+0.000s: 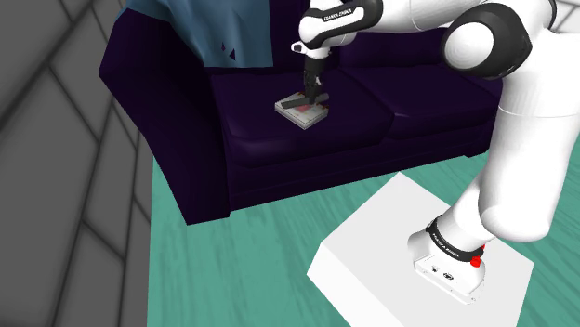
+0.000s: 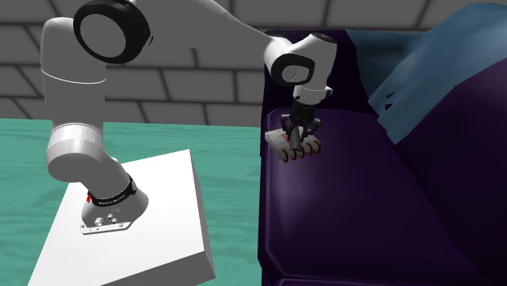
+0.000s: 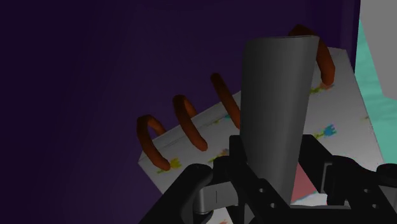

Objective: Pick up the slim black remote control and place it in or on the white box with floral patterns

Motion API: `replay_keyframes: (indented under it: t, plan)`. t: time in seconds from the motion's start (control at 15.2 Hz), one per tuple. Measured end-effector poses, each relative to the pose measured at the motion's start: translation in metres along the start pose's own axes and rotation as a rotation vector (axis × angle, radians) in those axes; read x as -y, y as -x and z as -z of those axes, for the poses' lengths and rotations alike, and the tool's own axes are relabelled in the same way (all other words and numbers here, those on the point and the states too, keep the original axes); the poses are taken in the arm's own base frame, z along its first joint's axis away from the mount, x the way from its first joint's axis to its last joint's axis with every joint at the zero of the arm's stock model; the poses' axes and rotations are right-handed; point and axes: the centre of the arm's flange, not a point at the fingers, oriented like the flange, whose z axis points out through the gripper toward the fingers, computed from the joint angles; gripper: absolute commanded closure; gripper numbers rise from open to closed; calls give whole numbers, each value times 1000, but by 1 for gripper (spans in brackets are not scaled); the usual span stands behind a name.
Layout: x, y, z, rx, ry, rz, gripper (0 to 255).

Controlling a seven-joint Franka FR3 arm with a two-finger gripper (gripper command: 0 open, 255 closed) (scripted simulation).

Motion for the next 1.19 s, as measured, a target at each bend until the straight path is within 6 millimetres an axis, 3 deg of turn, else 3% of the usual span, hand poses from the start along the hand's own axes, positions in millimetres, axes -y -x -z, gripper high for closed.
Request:
replay_keyframes:
  t: [0.33,0.4,0.79,1.19]
  plan:
    - [0,0,-1,0,0,0,255]
    - [0,0,-1,0,0,0,0]
    - [0,0,-2,0,0,0,0]
    - [0,-1,45,-1,1,0,0]
